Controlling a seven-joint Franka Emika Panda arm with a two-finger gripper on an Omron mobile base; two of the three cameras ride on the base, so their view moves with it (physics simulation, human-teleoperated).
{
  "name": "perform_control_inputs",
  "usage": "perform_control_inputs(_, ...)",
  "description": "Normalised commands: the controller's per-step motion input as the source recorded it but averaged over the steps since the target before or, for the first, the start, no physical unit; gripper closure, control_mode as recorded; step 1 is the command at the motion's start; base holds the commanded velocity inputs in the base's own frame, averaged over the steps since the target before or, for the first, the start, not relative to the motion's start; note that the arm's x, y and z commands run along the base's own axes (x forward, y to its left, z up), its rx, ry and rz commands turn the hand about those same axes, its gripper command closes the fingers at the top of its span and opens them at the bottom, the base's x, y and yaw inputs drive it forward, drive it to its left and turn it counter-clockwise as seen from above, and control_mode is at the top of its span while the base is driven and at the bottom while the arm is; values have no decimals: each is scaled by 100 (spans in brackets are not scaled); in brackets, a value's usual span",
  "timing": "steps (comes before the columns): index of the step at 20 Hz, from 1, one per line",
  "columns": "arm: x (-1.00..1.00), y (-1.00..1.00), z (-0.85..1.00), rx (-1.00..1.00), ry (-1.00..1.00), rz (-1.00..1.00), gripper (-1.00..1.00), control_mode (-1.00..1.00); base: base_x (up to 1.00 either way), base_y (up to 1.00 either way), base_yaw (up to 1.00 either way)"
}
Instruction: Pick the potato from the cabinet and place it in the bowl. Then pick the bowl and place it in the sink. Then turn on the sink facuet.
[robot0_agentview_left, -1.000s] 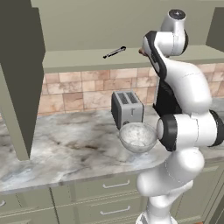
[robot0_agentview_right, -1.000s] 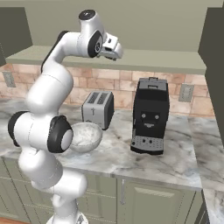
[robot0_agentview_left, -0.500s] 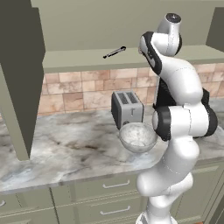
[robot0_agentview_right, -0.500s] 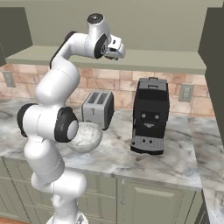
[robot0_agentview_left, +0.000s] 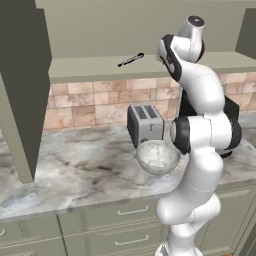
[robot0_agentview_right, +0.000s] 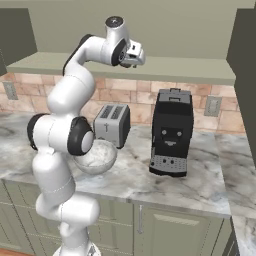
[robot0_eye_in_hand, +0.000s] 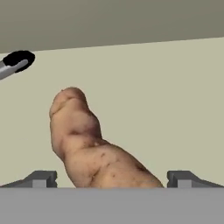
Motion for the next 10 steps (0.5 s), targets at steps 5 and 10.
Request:
perform_control_inputs(5,25,0,-18,-1,0,5,-100,-100,0,0,0)
perform_control_inputs(10,1,0,-9,-1,0,6,100,-100,0,0,0)
